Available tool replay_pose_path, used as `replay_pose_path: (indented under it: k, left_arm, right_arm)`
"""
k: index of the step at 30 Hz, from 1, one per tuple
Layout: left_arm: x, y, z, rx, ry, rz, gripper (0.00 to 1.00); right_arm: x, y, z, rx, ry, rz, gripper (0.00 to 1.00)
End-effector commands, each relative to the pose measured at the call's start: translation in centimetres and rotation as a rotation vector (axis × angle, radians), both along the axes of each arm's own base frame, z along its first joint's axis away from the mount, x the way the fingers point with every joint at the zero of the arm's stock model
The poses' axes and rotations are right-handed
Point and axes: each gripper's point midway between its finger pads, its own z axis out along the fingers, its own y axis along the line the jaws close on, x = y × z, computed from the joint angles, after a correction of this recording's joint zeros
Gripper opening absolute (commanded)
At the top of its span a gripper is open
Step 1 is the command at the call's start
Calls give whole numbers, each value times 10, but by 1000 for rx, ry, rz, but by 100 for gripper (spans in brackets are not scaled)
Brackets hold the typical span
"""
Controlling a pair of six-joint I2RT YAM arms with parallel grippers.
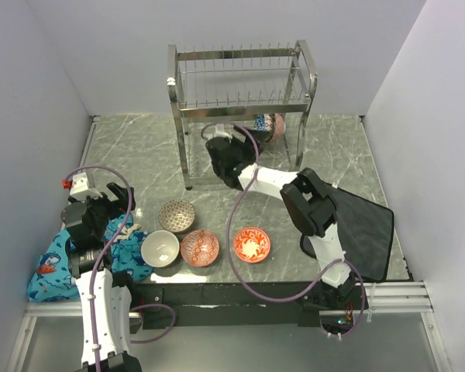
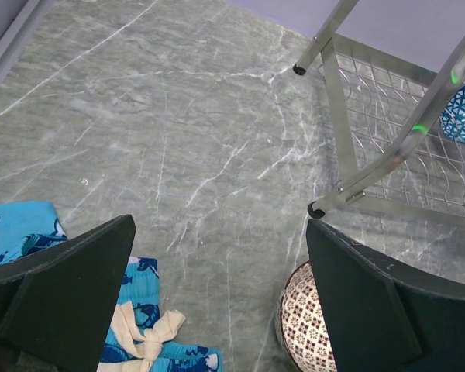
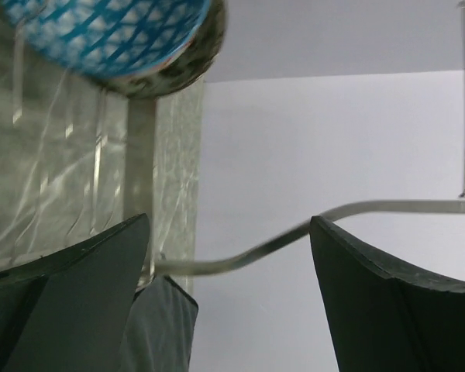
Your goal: Load the bowls into the dish rack
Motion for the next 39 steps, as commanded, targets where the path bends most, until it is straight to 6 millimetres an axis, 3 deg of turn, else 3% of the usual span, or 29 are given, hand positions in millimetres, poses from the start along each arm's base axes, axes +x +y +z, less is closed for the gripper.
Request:
replay_pose_path:
  k: [1, 5, 7, 8, 9, 10, 11, 14, 17, 18, 19, 20, 21, 24, 29, 32, 36, 39]
  left_arm:
    - [1, 2, 17, 17, -37, 9, 99]
    - [2, 3, 16, 19, -29, 8, 99]
    - [2, 3, 14, 18, -19, 11, 99]
    - [2, 4, 14, 19, -19, 12, 99]
    - [3, 6, 13, 18, -12, 26, 100]
    - [3, 8, 12, 15, -3, 34, 99]
    - [3, 7, 12, 16, 0, 31, 99]
    - [5, 3, 9, 11, 13, 14, 99]
    - [5, -3, 9, 8, 15, -7, 100]
    - [5, -4, 9, 7, 17, -12, 99]
    - [6, -7, 11, 7, 14, -26, 99]
    - [6, -9, 12, 7, 13, -33, 99]
    - [5, -9, 13, 7, 15, -35, 99]
    - [5, -11, 15, 6, 13, -38, 99]
    - [10, -13, 15, 10, 34, -60, 99]
    - [14, -13, 17, 19, 51, -72, 99]
    - [19, -9, 19, 42, 73, -76, 99]
    - [21, -6, 20, 45, 91, -78, 99]
  right_arm:
    - [-29, -2, -26, 60, 14, 16, 91]
    - [-58, -1, -39, 84, 49, 39, 90]
    - [-73, 10, -41, 121, 74, 97, 89]
    - [-82, 8, -30, 159, 67, 125, 89]
    - [-95, 19, -13, 258, 79, 199, 89]
    - [-105, 20, -10, 316, 116, 225, 90]
    - [-116, 33, 11, 428, 136, 312, 92]
    - [-144, 42, 33, 517, 177, 420, 93]
    - [-180, 34, 26, 603, 336, 454, 98]
    - [-199, 48, 17, 690, 474, 524, 99]
    - [-219, 42, 9, 720, 575, 520, 100]
    - [-234, 40, 16, 771, 616, 551, 100]
    - [-254, 49, 13, 835, 722, 598, 100]
    - [-295, 46, 6, 924, 924, 623, 94]
    - [-316, 16, -29, 1083, 1251, 410, 91]
    - [-326, 6, -44, 1087, 1358, 390, 82]
    - [-331, 8, -60, 1084, 1404, 402, 68]
    - [-330, 10, -67, 1085, 1453, 389, 66]
